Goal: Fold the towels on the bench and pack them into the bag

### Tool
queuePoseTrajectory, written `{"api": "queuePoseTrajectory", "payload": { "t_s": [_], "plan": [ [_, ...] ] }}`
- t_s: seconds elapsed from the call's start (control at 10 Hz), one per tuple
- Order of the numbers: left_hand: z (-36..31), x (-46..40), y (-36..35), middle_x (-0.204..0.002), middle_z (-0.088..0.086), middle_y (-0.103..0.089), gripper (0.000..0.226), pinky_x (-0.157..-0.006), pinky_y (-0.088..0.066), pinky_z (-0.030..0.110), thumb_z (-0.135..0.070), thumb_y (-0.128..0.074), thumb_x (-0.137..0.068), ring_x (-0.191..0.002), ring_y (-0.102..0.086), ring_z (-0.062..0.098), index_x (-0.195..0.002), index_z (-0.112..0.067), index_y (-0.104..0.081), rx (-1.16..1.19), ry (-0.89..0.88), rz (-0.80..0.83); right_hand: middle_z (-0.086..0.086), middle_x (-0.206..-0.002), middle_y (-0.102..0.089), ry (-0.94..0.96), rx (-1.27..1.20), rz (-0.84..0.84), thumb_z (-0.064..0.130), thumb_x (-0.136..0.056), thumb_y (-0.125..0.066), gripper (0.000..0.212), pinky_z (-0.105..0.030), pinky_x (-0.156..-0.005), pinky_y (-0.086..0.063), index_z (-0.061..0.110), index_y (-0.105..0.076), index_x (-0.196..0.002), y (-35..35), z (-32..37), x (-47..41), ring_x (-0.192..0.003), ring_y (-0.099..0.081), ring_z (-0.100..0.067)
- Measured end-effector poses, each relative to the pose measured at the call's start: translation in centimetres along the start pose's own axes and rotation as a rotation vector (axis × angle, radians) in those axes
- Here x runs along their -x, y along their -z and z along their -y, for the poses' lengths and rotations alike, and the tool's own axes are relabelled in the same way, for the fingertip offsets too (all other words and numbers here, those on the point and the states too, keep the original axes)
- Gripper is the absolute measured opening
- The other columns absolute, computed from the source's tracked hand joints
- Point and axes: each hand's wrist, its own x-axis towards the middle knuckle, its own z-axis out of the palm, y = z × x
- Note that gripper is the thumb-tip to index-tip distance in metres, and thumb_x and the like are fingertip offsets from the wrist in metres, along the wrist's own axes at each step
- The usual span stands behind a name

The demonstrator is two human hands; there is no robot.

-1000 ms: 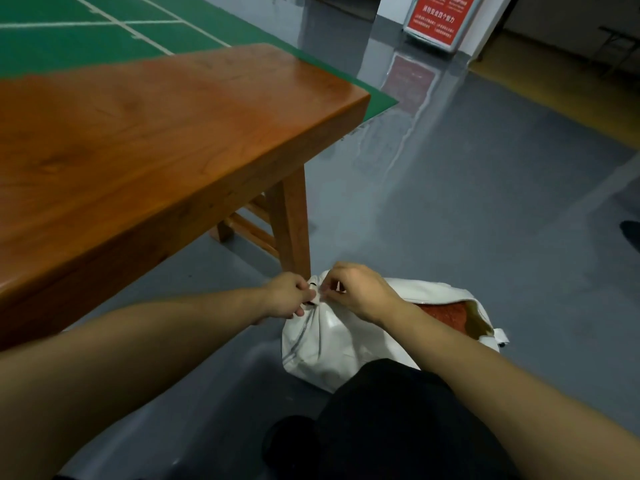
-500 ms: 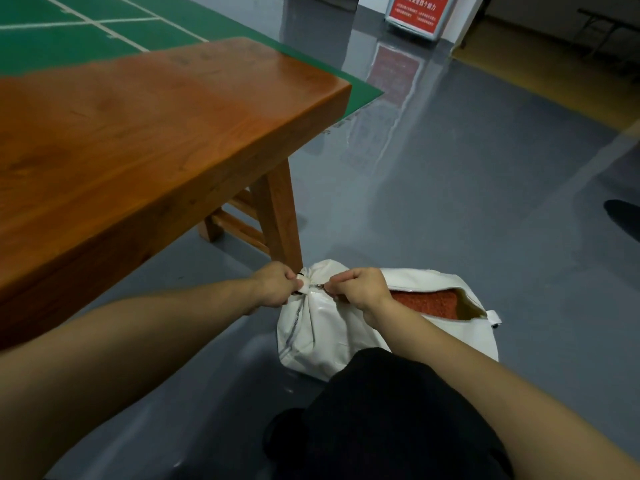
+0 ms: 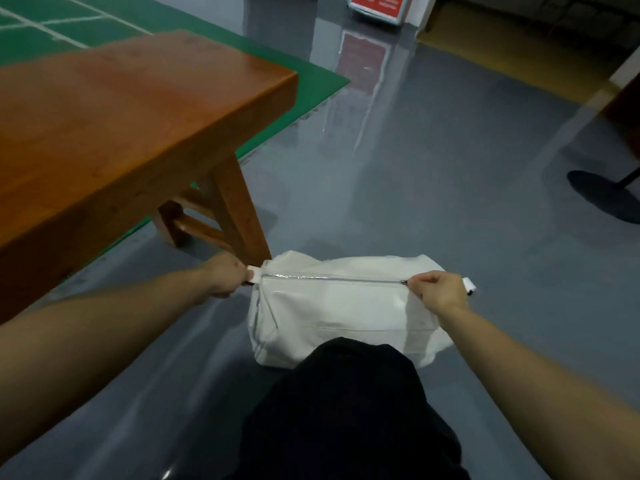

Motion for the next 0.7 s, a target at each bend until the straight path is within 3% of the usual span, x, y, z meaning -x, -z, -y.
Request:
{"api": "queuePoseTrajectory", "payload": {
  "t_s": [0.2,0.3,0.4,0.5,0.6,0.7],
  "plan": [
    [1.1,-1.3,0.1,-0.052,0.011,-0.048,0.031,-0.049,-0.031,0.025,-0.023,-0.063,-0.099,-0.047,-0.040,0.021,-0.075,-0.004,-0.068,0.001,0.037,0.007,-0.010,-0.102,-0.077,-0.129,0.098,-0.244,0.018,-0.081,-0.081,0.019,-0.029,-0.082,-0.049,0.013,-0.080,-0.099,6.8,-4.9,-4.7,-0.090,-0.068,-0.025],
    [1.2,-1.6,0.0,-0.056,0.011,-0.051,0.028,-0.050,-0.035,0.024,-0.023,-0.063,-0.099,-0.050,-0.042,0.022,-0.079,-0.004,-0.070,0.029,0.033,0.004,-0.011,-0.104,-0.076,-0.111,0.104,-0.237,0.018,-0.082,-0.080,0.019,-0.033,-0.086,-0.051,0.013,-0.080,-0.101,6.7,-5.8,-5.5,-0.089,-0.065,-0.028],
    [1.5,-1.1,-0.2,-0.059,0.007,-0.053,0.024,-0.051,-0.039,0.025,-0.022,-0.064,-0.099,-0.053,-0.044,0.018,-0.086,-0.004,-0.070,0.112,0.013,0.018,-0.013,-0.116,-0.072,-0.103,0.094,-0.198,0.024,-0.084,-0.080,0.033,-0.038,-0.099,-0.049,0.010,-0.074,-0.114,5.8,-5.5,-5.2,-0.110,-0.065,-0.034],
    [1.9,0.0,-0.2,-0.070,0.005,-0.063,0.023,-0.055,-0.045,0.028,-0.026,-0.066,-0.098,-0.058,-0.051,0.018,-0.093,-0.005,-0.073,0.201,-0.020,0.026,-0.014,-0.133,-0.058,0.050,0.221,-0.221,0.038,-0.087,-0.077,0.049,-0.045,-0.106,-0.044,0.011,-0.065,-0.127,5.0,-5.1,-4.4,-0.121,-0.056,-0.035],
    [1.5,1.4,-0.4,-0.094,0.004,-0.070,0.037,-0.069,-0.052,0.031,-0.047,-0.058,-0.099,-0.078,-0.064,0.021,-0.100,-0.012,-0.071,0.206,-0.046,0.006,-0.009,-0.136,-0.054,0.299,0.261,-0.165,0.043,-0.093,-0.068,0.047,-0.043,-0.107,-0.041,0.012,-0.064,-0.128,2.9,-3.2,-2.6,-0.123,-0.054,-0.030],
    [-0.1,2.3,-1.5,-0.121,0.001,-0.064,0.053,-0.095,-0.048,0.036,-0.061,-0.048,-0.097,-0.112,-0.062,0.022,-0.123,-0.017,-0.062,0.081,-0.178,-0.026,-0.006,-0.143,-0.053,0.495,0.246,0.012,0.047,-0.098,-0.058,0.050,-0.038,-0.110,-0.036,0.013,-0.060,-0.134,-0.4,1.3,-0.9,-0.131,-0.049,-0.026]
  ]
}}
